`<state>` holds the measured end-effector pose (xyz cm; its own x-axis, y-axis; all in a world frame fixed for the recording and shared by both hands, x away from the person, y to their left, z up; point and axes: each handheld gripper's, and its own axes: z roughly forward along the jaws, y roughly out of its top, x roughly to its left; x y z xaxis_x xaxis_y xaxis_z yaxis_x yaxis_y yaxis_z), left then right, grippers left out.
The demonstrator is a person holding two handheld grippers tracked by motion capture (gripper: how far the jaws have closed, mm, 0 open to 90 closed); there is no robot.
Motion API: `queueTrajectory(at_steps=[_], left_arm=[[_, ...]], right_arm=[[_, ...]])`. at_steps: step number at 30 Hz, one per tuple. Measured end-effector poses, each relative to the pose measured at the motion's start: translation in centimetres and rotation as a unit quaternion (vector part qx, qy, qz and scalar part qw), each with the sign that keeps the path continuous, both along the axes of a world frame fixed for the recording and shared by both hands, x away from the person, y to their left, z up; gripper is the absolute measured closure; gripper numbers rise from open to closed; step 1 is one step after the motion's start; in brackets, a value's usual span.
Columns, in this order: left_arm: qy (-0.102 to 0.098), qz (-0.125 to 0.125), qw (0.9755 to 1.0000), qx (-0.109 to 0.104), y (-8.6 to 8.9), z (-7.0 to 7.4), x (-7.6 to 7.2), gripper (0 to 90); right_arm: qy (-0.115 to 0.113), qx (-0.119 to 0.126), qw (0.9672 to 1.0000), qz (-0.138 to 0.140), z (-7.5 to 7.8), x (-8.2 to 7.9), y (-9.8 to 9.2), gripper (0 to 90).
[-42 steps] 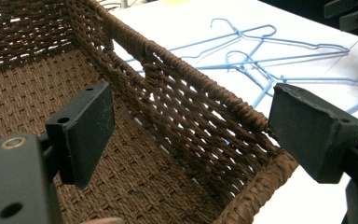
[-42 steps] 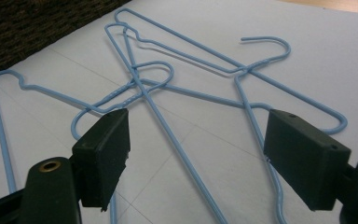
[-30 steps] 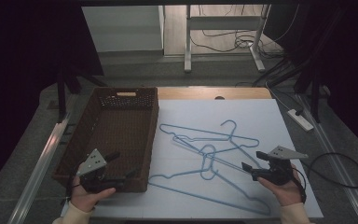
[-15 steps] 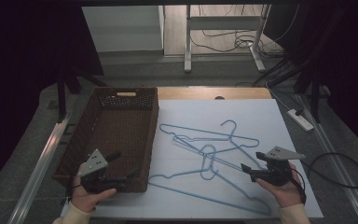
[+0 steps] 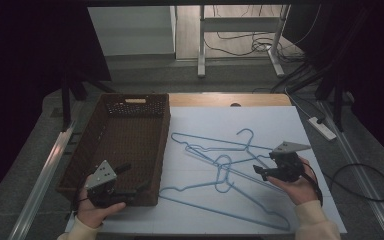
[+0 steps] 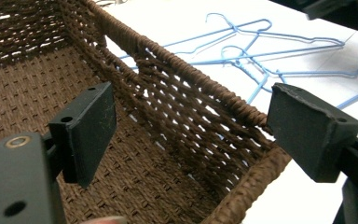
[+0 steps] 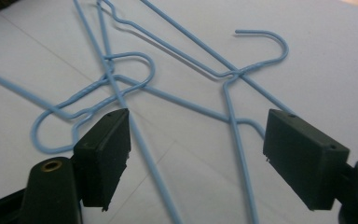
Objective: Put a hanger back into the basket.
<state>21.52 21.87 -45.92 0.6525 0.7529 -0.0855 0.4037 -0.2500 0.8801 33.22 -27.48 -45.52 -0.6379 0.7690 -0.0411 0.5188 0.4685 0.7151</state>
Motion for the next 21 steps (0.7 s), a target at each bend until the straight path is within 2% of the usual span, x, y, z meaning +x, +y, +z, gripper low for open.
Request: queueTrajectory(at_steps=[4, 10, 12, 13, 14, 15, 18, 21], left_arm=[[-0.001, -0.006, 1.0, 0.002, -0.2, 0.0, 0.1, 16.8], [0.0, -0.005, 1.0, 0.002, -0.2, 0.0, 0.1, 16.9], [0.001, -0.004, 1.0, 0.004, -0.2, -0.1, 0.2, 16.9], [0.001, -0.004, 1.0, 0.004, -0.2, -0.1, 0.2, 16.9], [0.001, -0.004, 1.0, 0.004, -0.2, -0.1, 0.2, 16.9], [0.001, -0.003, 1.0, 0.004, -0.2, -0.1, 0.1, 16.9], [0.0, -0.002, 1.0, 0.003, -0.1, -0.1, 0.1, 16.8], [0.0, 0.0, 1.0, 0.002, 0.1, 0.0, 0.0, 16.8]], right_arm=[[0.026, -0.028, 0.9993, 0.002, -0.1, 2.9, 0.6, 30.3], [0.066, -0.063, 0.9957, 0.013, -0.5, 6.7, 1.5, 39.5], [0.082, -0.081, 0.9931, 0.018, -0.7, 7.8, 2.1, 39.7], [0.082, -0.081, 0.9931, 0.018, -0.7, 7.8, 2.1, 39.7], [0.096, -0.097, 0.9905, 0.018, -1.2, 8.8, 2.5, 39.6], [0.101, -0.101, 0.9895, 0.018, -1.5, 9.2, 2.6, 40.2], [0.122, -0.112, 0.986, 0.021, -2.3, 10.0, 3.0, 43.5], [0.132, -0.129, 0.9826, 0.022, -3.0, 10.5, 3.3, 48.0]])
